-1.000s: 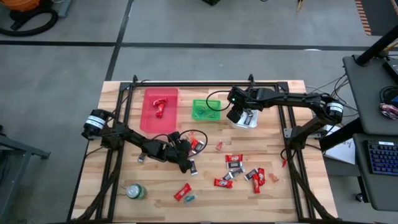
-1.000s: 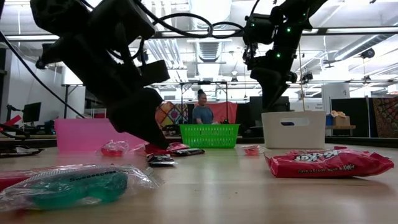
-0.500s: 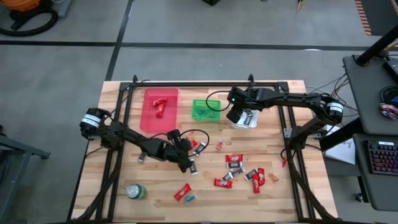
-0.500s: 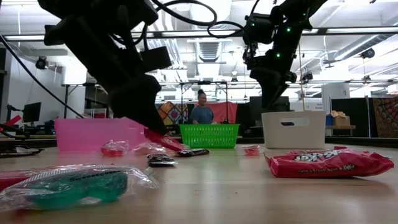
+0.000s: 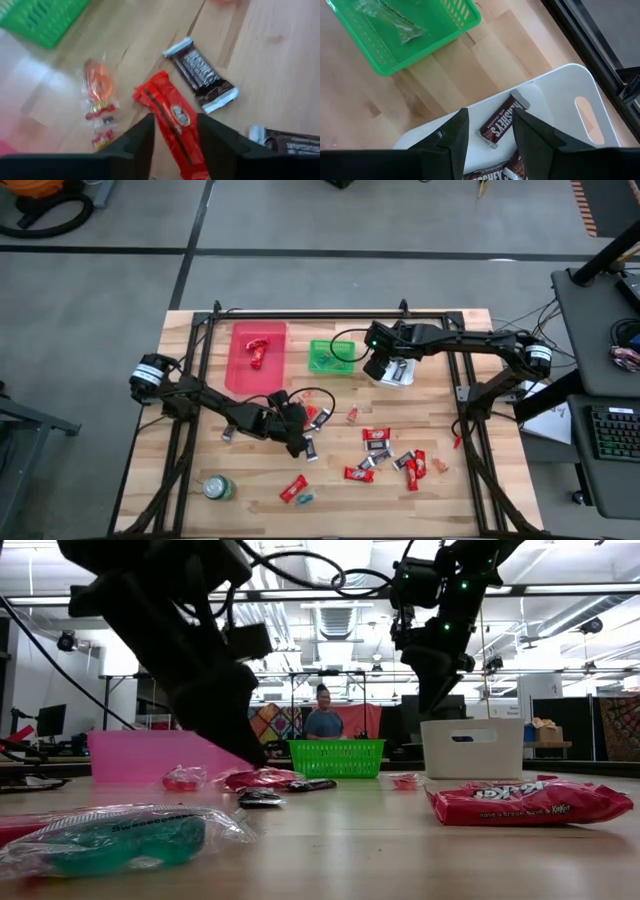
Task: Sort candy
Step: Put the red chocolate bar into the pink bin
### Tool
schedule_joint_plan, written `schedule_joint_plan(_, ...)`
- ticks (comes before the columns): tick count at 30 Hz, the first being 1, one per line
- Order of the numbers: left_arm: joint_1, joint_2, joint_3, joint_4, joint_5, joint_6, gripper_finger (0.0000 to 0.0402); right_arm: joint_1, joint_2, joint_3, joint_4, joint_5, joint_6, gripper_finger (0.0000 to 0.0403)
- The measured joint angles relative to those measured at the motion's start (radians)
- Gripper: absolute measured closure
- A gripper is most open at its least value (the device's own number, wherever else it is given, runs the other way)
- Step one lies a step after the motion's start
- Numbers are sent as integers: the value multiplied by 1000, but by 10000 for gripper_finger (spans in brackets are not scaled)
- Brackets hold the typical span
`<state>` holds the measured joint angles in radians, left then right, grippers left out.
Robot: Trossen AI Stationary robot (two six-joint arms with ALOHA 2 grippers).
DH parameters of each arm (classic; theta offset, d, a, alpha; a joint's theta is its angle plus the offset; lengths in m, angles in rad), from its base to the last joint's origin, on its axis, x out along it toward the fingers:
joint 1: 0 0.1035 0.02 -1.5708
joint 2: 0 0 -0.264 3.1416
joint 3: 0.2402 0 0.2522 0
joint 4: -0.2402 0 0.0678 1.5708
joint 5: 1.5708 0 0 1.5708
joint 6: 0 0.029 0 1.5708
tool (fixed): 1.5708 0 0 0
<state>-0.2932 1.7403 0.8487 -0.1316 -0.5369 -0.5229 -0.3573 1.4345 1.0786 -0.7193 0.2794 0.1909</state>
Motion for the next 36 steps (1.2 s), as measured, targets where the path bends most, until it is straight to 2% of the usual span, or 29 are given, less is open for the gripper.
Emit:
schedule_joint_plan(5, 1, 43, -7, 40, -3, -28, 217, 2, 0, 0, 3, 0, 0, 259)
schedule_joint_plan(11, 7, 66, -6, 69, -4, -15, 216, 2, 0, 0, 4, 0, 0, 259)
schedule_joint_plan(16, 7, 66, -6, 65, -4, 7, 261, 2, 0, 0, 5, 0, 0, 259)
schedule_joint_plan(24, 7, 37, -7, 43, -2, 44, 387, 2, 1, 0, 13, 0, 0, 259)
schedule_joint_plan(28, 7, -23, -4, -23, -8, 61, 389, 2, 1, 0, 19, 0, 0, 259)
schedule_joint_plan(36, 20, -203, 62, -242, -143, 103, 395, 2, 1, 0, 26, 0, 9, 259)
